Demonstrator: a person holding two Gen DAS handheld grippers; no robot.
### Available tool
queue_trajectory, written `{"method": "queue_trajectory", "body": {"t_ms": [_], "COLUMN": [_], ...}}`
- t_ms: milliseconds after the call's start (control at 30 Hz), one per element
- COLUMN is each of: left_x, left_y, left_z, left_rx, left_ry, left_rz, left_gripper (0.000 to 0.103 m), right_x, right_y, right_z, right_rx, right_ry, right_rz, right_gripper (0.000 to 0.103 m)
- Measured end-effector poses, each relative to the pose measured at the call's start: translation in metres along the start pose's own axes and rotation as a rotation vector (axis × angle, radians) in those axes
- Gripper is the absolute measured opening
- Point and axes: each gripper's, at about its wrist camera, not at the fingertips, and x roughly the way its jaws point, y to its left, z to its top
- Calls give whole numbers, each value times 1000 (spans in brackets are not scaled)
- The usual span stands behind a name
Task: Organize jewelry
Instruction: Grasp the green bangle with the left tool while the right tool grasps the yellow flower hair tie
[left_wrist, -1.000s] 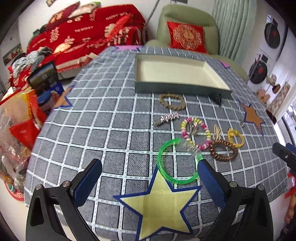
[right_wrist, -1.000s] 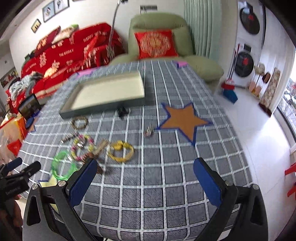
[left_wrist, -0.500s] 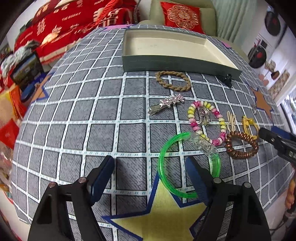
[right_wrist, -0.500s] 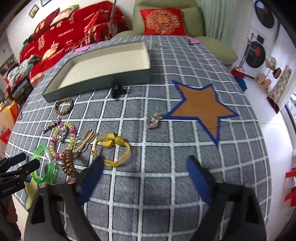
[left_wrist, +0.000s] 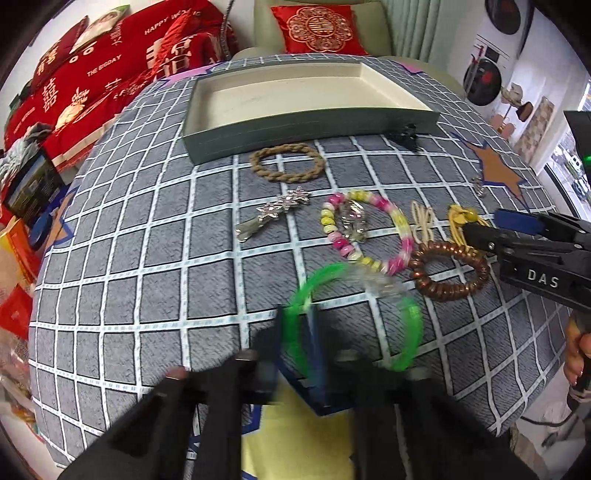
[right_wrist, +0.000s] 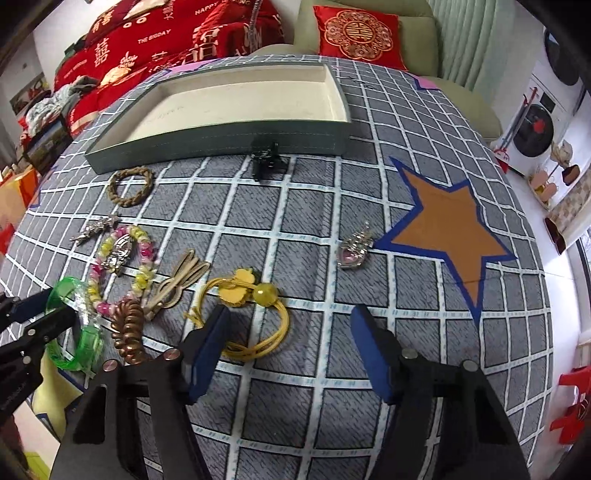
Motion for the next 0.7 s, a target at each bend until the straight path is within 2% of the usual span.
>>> {"method": "queue_trajectory", "body": {"t_ms": [67, 133, 167, 333, 400, 567, 700], "left_x": [-1, -1, -2, -5, -9, -21, -29], "left_y": [3, 7, 9, 16, 18, 20, 20], "left_z": [-2, -1, -2, -3, -2, 4, 6], "left_rx": [-12, -37, -52, -94, -98, -104, -105], "left_ry": [-3, -4, -3, -4, -12, -30, -49], "left_rz": [-16, -41, -55, -87, -97, -117, -121], "left_gripper": [17, 17, 17, 17, 17, 17, 17], "right_x": [-2, -4, -5, -11, -19, -39, -30], "right_y": [3, 6, 4, -12, -17, -21, -17], "right_z": [-1, -1, -1, -3, -3, 4, 8], "right_rx": [-18, -22, -12, 90, 103, 88, 41], "right_ry": [-6, -8, -8, -19, -35, -74, -42], "right_rz": [7, 10, 20, 112, 119, 128, 143], "right_gripper": [44, 12, 9, 5, 5, 5, 5]}}
